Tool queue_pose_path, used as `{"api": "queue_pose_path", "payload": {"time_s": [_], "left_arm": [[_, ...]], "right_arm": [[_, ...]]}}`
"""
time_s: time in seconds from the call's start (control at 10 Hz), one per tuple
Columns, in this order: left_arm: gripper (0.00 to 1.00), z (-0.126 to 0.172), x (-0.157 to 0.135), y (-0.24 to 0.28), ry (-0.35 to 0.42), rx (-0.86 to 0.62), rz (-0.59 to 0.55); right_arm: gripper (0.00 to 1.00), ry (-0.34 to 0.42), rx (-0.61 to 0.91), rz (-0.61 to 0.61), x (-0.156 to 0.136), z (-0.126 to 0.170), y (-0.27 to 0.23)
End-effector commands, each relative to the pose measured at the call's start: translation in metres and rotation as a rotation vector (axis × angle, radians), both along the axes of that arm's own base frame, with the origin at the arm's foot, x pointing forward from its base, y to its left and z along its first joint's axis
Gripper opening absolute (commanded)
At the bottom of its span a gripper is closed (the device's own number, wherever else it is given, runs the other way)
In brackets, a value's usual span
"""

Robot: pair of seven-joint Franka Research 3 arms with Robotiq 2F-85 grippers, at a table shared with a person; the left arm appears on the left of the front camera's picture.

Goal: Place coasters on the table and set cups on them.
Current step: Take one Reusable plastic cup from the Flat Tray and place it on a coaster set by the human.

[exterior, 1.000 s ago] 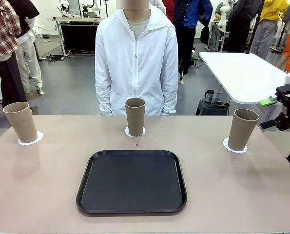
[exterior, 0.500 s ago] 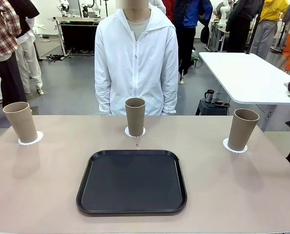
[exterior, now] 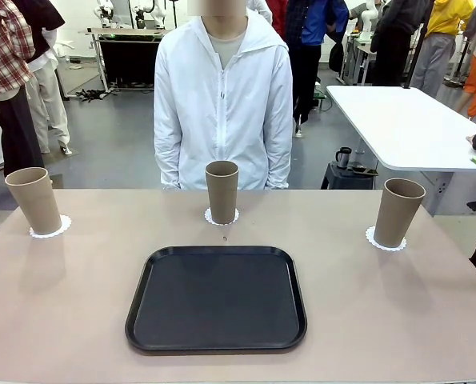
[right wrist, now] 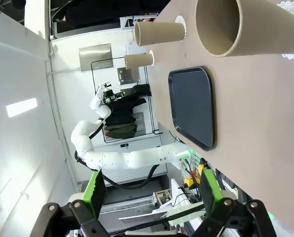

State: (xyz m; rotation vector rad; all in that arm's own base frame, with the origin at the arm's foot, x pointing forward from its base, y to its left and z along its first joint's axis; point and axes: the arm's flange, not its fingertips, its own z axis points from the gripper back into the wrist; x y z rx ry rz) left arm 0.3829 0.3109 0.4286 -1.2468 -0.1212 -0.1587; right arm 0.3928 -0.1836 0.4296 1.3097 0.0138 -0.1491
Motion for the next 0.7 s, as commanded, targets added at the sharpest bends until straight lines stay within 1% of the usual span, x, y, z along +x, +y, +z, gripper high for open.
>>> {"api": "queue_pose_path", "payload": {"time_s": [0.0, 0.6], "left_arm": [[1.0, 0.0033, -0.0001, -0.0006, 0.007, 0.004, 0.01], [1.0, 0.0033, -0.0001, -0.0006, 0.007, 0.004, 0.01]], "right_arm": [[1.0, -0.006, -0.005, 0.001, -0.0017, 0.0039, -0.0004], [1.0, -0.006, -0.005, 0.001, -0.0017, 0.0039, -0.0004]]}}
